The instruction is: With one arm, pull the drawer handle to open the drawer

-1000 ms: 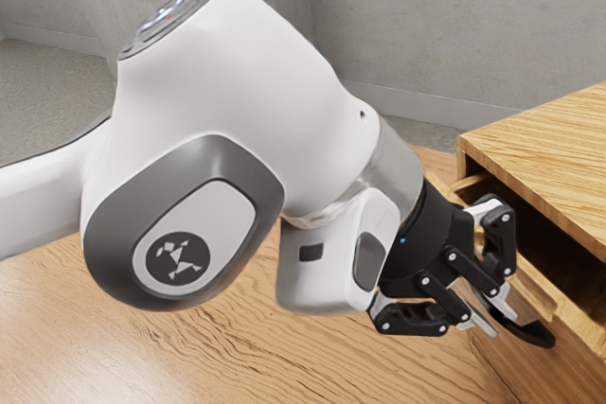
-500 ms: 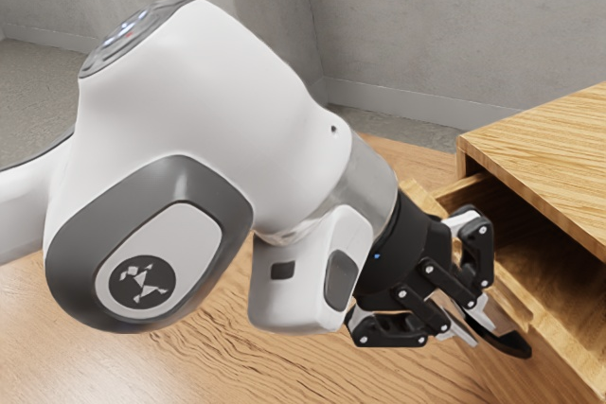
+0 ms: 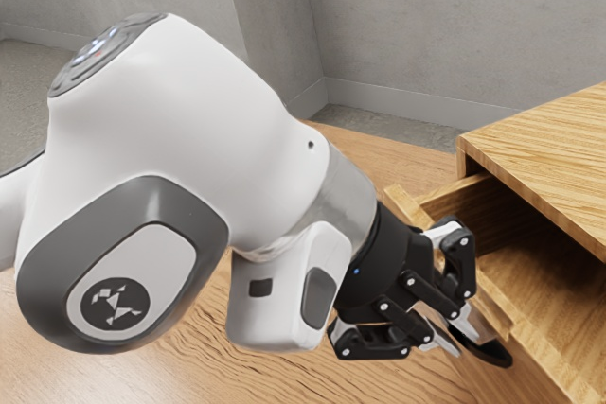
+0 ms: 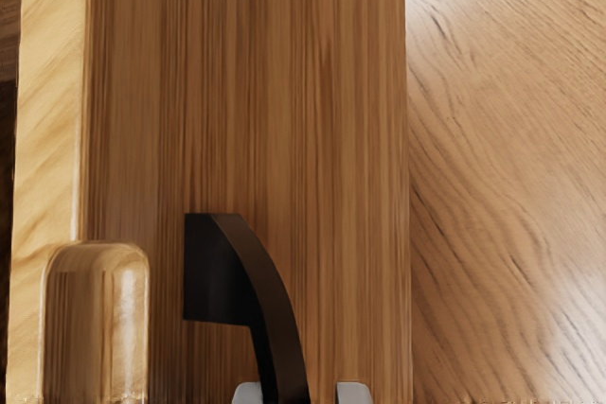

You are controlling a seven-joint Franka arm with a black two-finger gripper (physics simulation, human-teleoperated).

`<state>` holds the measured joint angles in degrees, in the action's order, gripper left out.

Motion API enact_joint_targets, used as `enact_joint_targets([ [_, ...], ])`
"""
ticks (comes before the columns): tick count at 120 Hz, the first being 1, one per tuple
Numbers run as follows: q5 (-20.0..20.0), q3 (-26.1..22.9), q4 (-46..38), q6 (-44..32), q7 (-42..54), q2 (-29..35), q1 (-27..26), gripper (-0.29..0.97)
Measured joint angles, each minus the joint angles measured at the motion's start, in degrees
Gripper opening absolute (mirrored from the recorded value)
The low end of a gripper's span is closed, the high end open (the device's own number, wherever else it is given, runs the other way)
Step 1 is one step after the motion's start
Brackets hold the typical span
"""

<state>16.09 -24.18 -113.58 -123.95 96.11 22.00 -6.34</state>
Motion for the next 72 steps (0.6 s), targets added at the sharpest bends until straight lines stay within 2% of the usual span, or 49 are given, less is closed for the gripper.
enact_joint_targets([
  [72,0.7,0.3,-3.1,-0.3,-0.2,3.7,0.0,-0.02],
])
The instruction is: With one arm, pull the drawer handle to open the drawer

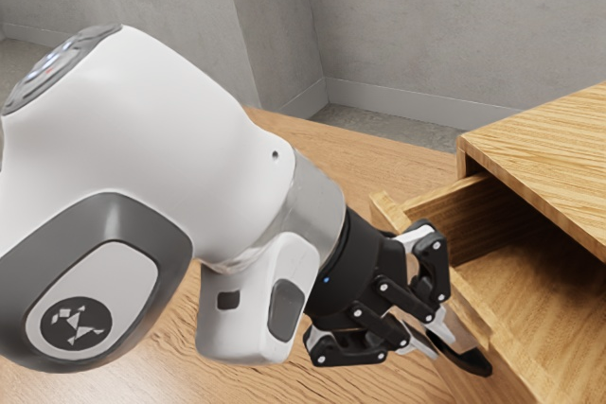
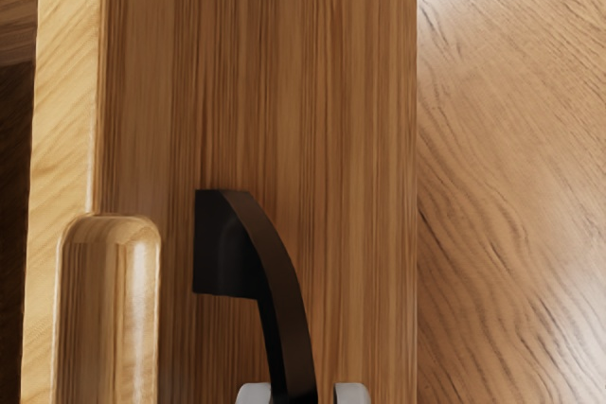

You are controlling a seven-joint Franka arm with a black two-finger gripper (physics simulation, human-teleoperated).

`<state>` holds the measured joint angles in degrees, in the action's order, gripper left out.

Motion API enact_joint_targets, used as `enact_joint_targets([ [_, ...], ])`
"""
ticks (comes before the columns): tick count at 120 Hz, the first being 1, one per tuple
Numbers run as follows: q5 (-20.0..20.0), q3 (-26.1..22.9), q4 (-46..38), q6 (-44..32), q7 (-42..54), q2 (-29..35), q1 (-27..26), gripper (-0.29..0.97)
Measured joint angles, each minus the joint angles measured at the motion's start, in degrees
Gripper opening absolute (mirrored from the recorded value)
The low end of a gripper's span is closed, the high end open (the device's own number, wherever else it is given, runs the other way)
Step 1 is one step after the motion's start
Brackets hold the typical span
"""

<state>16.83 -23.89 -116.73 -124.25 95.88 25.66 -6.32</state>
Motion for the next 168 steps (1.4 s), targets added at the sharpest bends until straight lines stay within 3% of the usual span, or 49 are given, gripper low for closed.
enact_joint_targets([
  [168,2.3,0.8,-8.0,0.6,-0.1,10.2,0.0,-0.02],
])
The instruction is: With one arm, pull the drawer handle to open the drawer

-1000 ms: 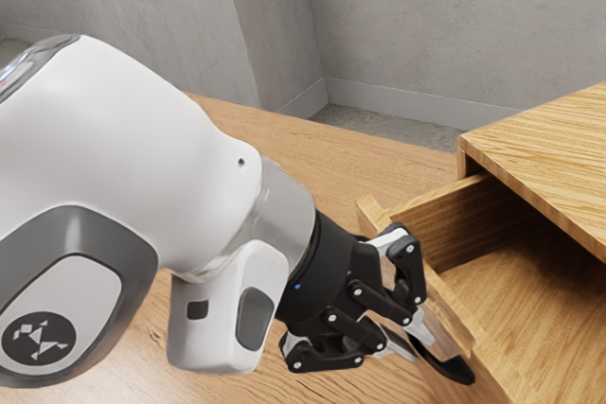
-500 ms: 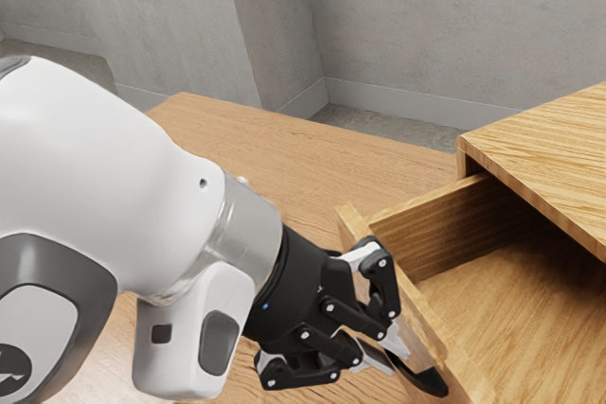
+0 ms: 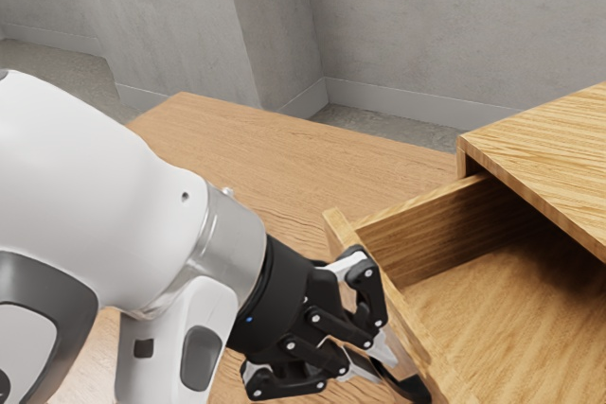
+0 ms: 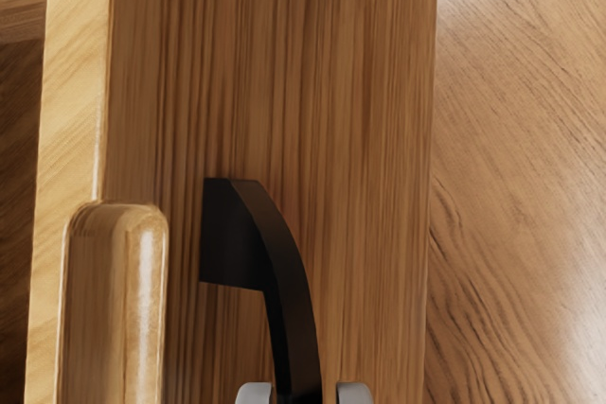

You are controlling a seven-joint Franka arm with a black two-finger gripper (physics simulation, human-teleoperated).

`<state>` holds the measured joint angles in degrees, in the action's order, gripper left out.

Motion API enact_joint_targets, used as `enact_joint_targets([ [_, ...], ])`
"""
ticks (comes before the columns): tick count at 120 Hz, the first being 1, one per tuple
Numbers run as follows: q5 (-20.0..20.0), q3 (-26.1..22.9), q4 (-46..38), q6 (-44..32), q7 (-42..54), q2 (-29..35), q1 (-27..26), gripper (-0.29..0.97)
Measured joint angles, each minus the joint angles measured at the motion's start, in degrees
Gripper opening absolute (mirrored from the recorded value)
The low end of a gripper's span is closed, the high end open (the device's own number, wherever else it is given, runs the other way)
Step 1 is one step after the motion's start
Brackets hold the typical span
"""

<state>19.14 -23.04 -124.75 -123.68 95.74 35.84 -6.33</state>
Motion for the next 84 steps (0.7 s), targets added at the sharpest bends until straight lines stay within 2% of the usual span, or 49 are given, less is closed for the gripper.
enact_joint_targets([
  [84,0.4,1.0,-4.0,0.8,0.0,6.1,0.0,-0.03],
])
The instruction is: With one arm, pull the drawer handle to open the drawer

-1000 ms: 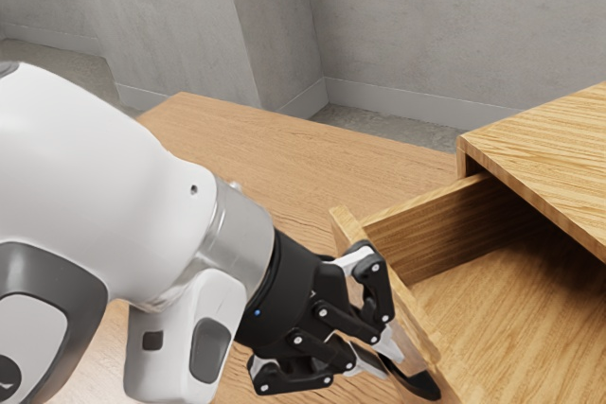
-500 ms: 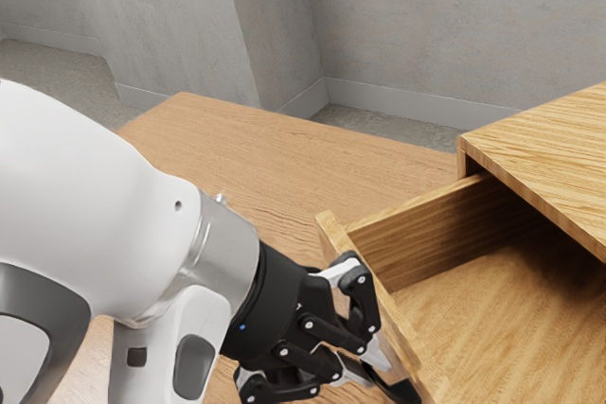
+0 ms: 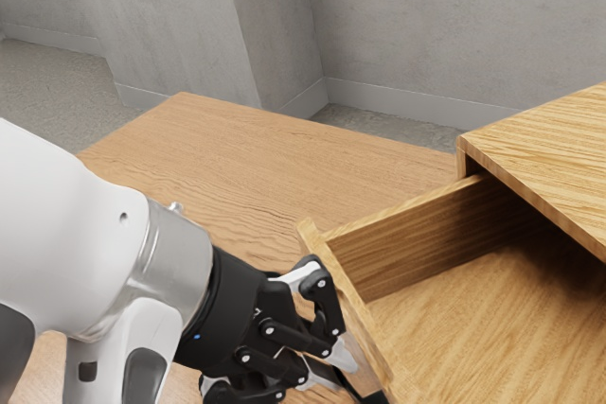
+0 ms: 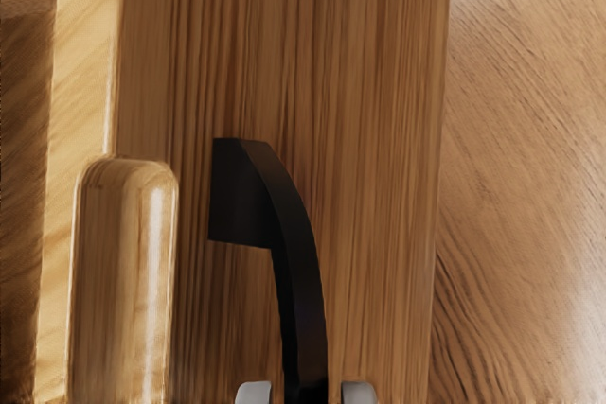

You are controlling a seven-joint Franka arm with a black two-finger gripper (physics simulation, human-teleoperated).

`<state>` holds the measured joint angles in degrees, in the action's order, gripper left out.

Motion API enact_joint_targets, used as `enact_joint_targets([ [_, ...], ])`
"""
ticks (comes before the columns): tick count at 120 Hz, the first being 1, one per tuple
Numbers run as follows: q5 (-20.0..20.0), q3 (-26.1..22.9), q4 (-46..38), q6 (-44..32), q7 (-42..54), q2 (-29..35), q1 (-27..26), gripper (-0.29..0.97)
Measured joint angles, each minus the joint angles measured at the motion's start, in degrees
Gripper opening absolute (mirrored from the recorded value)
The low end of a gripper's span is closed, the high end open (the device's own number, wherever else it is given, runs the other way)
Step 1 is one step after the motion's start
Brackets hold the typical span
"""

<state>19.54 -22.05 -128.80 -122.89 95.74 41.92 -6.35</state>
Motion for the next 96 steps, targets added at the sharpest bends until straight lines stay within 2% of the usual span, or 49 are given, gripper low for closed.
enact_joint_targets([
  [96,1.1,0.2,-3.4,2.9,0.0,6.8,-0.2,-0.03],
])
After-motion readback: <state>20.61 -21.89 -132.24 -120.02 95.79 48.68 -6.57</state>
